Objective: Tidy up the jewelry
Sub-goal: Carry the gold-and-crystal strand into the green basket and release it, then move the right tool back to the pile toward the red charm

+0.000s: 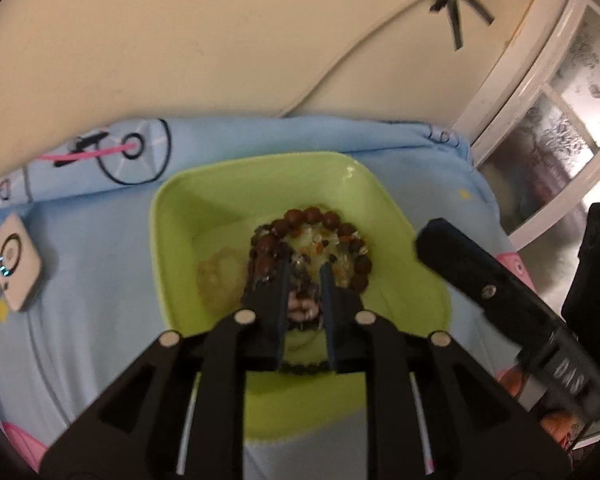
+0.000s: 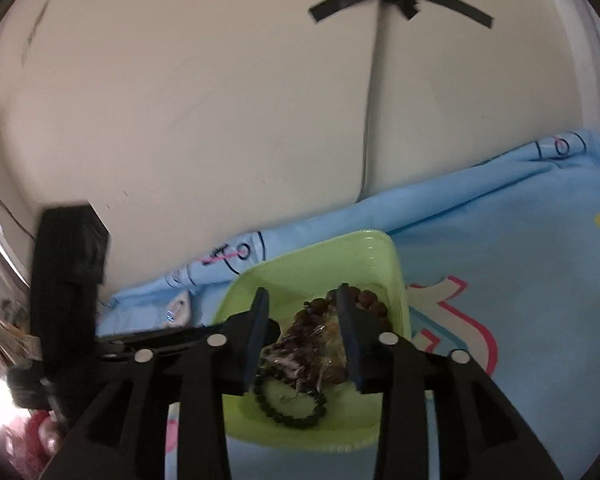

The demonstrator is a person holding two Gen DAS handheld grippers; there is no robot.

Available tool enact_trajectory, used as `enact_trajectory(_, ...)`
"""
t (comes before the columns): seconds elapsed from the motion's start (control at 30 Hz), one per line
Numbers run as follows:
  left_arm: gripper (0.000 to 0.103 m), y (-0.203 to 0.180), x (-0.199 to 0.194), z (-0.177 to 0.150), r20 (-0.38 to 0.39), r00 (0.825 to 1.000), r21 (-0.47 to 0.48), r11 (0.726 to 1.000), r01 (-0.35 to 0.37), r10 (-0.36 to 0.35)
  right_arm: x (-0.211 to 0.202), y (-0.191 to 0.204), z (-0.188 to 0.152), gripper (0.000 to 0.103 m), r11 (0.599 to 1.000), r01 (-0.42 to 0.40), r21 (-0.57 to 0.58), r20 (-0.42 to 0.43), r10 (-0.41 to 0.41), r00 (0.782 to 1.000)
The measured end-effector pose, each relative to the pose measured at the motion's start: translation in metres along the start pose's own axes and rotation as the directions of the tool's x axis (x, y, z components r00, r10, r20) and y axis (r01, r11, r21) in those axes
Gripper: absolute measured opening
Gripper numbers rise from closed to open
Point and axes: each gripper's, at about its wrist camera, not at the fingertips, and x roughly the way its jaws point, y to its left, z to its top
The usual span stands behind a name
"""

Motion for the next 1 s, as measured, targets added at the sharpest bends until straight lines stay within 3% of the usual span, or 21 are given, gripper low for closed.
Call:
enact_trajectory(0.27,0.015,0.001,-0.078,-0.063,0.063,0.998,0.04,0.999,-0.023,0.021,-0.043,0.028,-0.04,0.012,0.994,-0.098,0.036,-0.005,0.098,0.995)
enact_trajectory(0.47,0.015,0.022,-0.137,-0.125,0.071,0.995,0.054,0.995,-0.079,0.075,-0.051,0.07,-0.111,0.012,0.987,-0.162,0.013,-0.152,0.162,0.975)
enact_trajectory(0.7,0.015,0.059,-0.201,-0.184,0.097,0.986,-0.017,0.99,-0.137,0.139,-0.047,0.119,-0.172,0.012,0.983,-0.173,-0.064,-0.298,0.146,0.943)
enact_trajectory(0.83,0.015,0.081,-0.219,-0.22,0.097,0.982,-0.057,0.986,-0.158,0.163,-0.044,0.139,-0.189,0.006,0.98,-0.147,-0.131,-0.325,0.097,0.941)
enact_trajectory(1.0,0.015,0.098,-0.226,-0.253,0.094,0.986,-0.124,0.984,-0.124,0.136,-0.053,0.148,-0.207,0.0,0.981,-0.088,-0.175,-0.323,0.027,0.946)
